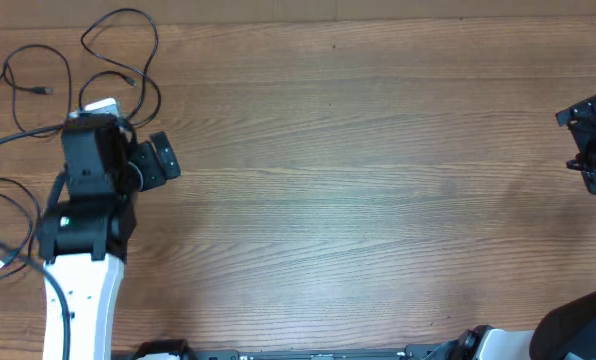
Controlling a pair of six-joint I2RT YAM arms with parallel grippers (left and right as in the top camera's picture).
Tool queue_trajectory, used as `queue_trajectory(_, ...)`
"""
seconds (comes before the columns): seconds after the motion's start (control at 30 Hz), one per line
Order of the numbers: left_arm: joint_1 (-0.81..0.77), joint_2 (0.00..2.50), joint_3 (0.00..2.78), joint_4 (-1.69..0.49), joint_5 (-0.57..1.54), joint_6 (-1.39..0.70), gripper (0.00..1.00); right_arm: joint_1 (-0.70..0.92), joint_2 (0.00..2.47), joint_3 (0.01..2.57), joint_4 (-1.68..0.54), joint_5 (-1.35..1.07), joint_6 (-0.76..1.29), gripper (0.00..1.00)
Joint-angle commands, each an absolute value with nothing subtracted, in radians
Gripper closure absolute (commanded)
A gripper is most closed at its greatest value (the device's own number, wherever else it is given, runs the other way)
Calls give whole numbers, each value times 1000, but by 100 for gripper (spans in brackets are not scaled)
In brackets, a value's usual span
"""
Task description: Untangle cables
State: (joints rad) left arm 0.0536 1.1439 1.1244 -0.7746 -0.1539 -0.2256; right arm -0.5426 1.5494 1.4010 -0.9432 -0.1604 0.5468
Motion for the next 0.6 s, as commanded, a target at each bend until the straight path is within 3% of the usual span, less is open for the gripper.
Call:
queue_trajectory(0.0, 49, 1206, 1126, -778, -163, -216, 0, -545, 1534, 1426, -941, -161, 550, 0)
queue_trajectory(0.23, 45, 1085, 1117, -823, -156, -217, 0, -545, 1534, 1426, -941, -161, 550, 0)
queue_trajectory(0.4, 44, 799, 1052, -893, 70, -218, 0, -545, 1534, 1426, -941, -161, 550, 0)
queue_trajectory(0.57, 45, 528, 957, -932, 68, -201, 0, -545, 1534, 1426, -940, -161, 550, 0)
